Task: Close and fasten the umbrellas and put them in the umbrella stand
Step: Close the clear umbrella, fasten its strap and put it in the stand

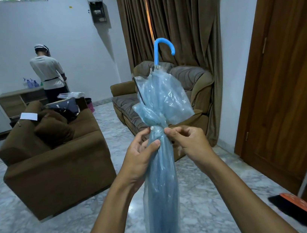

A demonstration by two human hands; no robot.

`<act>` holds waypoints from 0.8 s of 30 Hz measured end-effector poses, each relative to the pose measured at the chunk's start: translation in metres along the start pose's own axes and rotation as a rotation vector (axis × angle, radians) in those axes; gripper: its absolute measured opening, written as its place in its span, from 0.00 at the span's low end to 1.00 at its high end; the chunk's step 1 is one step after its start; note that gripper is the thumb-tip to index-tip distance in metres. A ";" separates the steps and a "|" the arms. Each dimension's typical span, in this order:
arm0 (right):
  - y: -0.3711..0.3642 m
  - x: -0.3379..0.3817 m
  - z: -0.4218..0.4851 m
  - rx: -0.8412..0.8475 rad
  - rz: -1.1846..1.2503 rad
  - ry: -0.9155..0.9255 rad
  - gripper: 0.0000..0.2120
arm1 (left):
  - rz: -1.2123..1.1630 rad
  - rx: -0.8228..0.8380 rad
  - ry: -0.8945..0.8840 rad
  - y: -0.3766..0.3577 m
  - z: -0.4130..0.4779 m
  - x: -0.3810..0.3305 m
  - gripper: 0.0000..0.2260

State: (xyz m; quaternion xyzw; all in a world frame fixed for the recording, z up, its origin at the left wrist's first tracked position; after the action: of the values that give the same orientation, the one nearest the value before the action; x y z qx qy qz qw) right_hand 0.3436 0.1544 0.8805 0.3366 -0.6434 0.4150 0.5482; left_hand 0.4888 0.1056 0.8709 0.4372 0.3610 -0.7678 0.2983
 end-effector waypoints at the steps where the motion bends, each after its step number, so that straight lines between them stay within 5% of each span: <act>1: -0.004 -0.002 -0.002 0.016 0.029 -0.034 0.11 | -0.019 -0.005 0.010 -0.001 0.000 0.001 0.24; 3: -0.006 -0.004 -0.005 0.004 0.052 -0.065 0.10 | 0.089 0.002 0.002 -0.001 0.000 0.002 0.22; 6: -0.003 -0.005 -0.005 -0.033 0.083 -0.078 0.10 | 0.700 0.036 -0.047 0.005 0.003 -0.008 0.21; 8: -0.004 -0.005 -0.006 -0.058 0.085 -0.055 0.11 | 0.900 -0.021 -0.150 0.002 0.001 -0.018 0.20; 11: -0.008 -0.003 -0.006 -0.124 0.076 -0.010 0.11 | 0.901 -0.078 -0.309 -0.009 -0.007 -0.025 0.19; 18: -0.009 0.000 -0.004 -0.065 -0.174 0.067 0.06 | 0.891 -0.018 -0.281 -0.006 -0.011 -0.021 0.23; 24: -0.013 0.001 -0.004 0.051 0.011 0.034 0.09 | 0.399 -0.114 -0.152 0.008 -0.007 -0.019 0.18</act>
State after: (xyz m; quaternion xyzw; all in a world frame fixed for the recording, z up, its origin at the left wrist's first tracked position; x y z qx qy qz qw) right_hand 0.3563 0.1521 0.8838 0.3400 -0.6250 0.4401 0.5479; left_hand 0.5064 0.1098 0.8829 0.4232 0.2866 -0.7027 0.4951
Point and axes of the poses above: each hand's wrist, its own z-axis towards the middle knuckle, its own y-axis out of the back of the hand, x = y × z, the point moved 4 cm from there along z, towards the middle knuckle, and after that the axes turned 15 degrees about -y, right-handed, at the moved point
